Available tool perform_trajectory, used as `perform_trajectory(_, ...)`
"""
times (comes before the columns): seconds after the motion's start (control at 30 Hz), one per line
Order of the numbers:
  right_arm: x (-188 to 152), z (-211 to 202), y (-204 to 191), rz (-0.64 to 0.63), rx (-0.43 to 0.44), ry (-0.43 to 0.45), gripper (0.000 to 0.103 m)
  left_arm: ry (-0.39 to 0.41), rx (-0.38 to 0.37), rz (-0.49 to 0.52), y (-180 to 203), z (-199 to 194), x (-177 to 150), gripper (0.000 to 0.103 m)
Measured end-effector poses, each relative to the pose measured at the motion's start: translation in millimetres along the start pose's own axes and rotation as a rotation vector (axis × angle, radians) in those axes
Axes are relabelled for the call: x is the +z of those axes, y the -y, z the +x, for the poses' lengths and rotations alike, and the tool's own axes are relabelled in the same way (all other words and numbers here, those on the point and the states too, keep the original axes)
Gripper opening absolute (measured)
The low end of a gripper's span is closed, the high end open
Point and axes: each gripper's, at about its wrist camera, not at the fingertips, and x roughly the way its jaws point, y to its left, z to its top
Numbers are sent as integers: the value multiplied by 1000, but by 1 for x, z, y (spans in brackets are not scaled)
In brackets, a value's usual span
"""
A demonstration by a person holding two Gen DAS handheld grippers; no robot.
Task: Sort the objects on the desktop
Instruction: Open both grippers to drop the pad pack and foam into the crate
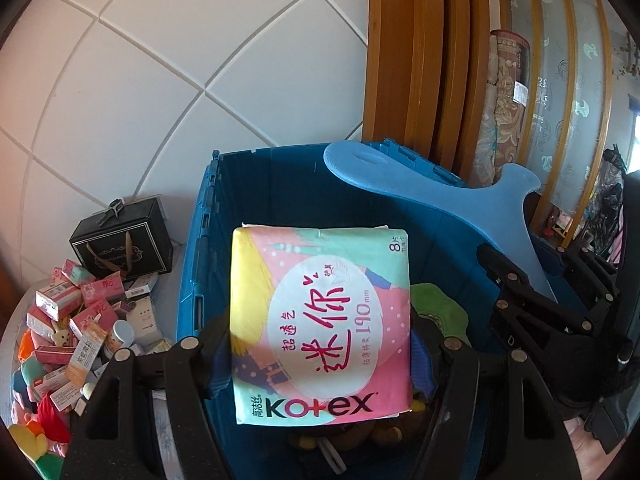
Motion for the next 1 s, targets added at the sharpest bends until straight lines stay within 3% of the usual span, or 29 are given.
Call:
perform_trajectory(0.17, 2, 13, 0, -41, -9, -85, 38, -135, 6, 1, 4, 23, 12, 69)
perform_trajectory(0.33, 4, 22, 4, -29, -2, -128, 39, -175, -6, -2, 8, 33, 13, 71)
perform_trajectory(0.37, 4, 22, 5, -28, -1, -130, 42, -177, -2, 2, 10, 34, 12, 72)
perform_trajectory(0.5, 3, 17, 1, -31, -13, -128, 83, -184, 27, 10, 11, 32, 10, 79)
perform_trajectory(0.7, 1, 17, -1, -50, -8, -158, 103, -194, 11, -16, 1, 23, 9, 79)
perform_trajectory(1.0, -14, 1, 3, -68, 38, -210, 103, -106, 3, 23, 6, -7, -6, 79)
